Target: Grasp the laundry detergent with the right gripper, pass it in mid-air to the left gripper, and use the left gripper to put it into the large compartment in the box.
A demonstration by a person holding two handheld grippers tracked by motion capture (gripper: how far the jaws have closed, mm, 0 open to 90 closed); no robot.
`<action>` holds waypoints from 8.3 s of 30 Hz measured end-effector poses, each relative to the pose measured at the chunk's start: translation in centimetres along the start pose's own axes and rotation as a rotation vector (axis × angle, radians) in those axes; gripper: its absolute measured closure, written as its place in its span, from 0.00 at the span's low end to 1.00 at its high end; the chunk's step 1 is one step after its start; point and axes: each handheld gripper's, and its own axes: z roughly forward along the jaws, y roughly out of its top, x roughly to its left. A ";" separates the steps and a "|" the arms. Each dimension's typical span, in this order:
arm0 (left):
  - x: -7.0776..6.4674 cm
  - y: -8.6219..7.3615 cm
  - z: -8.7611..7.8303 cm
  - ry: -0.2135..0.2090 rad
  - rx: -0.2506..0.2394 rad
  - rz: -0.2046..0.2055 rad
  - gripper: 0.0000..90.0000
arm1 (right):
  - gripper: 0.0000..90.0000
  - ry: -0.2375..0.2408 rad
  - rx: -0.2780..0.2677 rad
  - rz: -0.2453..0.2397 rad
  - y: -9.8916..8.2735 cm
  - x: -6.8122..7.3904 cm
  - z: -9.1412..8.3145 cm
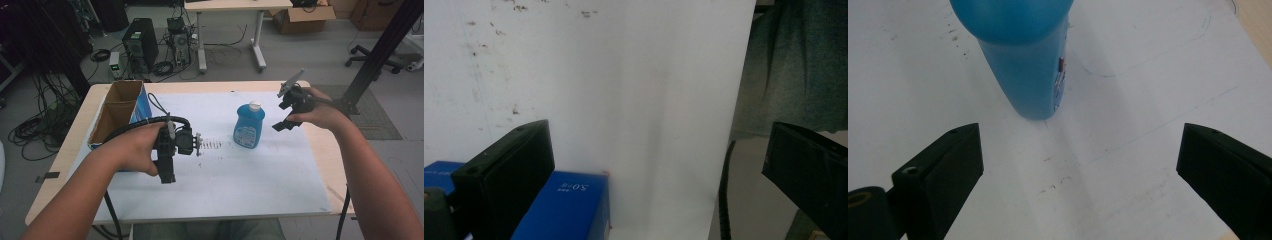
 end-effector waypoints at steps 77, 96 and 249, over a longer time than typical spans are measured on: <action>-0.2 0.6 0.6 0.003 0.010 0.008 0.00 | 0.02 -0.004 -0.430 0.088 -2.7 3.1 8.3; -0.2 0.7 1.0 -0.003 0.013 0.010 0.00 | 0.02 -0.020 -0.485 0.104 -2.5 3.3 9.7; 0.3 3.2 -3.0 0.019 -0.038 0.051 0.00 | 0.50 0.325 -0.564 -0.307 6.8 19.2 11.0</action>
